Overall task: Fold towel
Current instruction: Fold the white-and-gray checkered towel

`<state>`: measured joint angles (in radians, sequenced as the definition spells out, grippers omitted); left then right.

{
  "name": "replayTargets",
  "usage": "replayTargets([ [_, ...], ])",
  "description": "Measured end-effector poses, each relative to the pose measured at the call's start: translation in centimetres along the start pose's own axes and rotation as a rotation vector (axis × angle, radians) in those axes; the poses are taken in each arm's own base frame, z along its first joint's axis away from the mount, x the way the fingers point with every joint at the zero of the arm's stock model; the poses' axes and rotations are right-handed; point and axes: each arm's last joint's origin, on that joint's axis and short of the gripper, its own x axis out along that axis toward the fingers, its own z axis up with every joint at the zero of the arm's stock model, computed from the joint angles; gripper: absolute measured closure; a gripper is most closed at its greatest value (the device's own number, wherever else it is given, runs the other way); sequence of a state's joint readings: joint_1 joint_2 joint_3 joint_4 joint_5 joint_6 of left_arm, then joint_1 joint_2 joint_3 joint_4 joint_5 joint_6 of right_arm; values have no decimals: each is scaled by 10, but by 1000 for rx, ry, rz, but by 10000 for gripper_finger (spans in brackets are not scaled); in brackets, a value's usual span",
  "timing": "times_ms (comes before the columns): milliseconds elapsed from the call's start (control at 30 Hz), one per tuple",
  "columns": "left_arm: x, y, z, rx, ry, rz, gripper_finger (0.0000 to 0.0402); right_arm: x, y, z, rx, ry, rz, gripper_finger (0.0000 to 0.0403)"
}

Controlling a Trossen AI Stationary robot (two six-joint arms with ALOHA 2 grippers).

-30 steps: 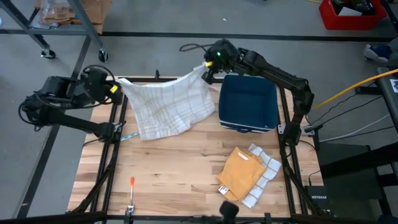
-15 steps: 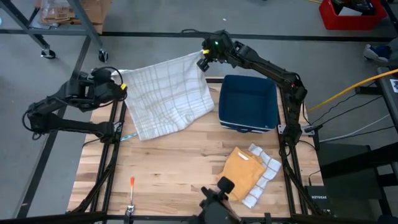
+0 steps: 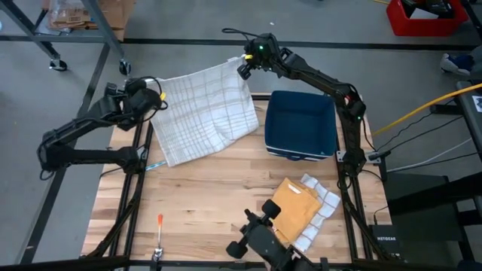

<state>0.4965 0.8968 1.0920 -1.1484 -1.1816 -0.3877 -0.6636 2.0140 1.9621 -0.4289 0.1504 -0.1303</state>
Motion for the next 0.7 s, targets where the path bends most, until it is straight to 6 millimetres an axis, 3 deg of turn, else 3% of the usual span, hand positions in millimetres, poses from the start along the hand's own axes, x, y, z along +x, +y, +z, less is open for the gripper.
replayTargets([
  [200, 26, -16, 2, 28, 42, 69, 401, 26, -1, -11, 5, -10, -10, 403],
  [500, 74, -32, 10, -16, 104, 141, 401, 49, -12, -18, 26, -79, -45, 403],
  [700, 80, -39, 4, 44, 115, 235, 401, 60, -24, -30, 52, -40, -44, 403],
])
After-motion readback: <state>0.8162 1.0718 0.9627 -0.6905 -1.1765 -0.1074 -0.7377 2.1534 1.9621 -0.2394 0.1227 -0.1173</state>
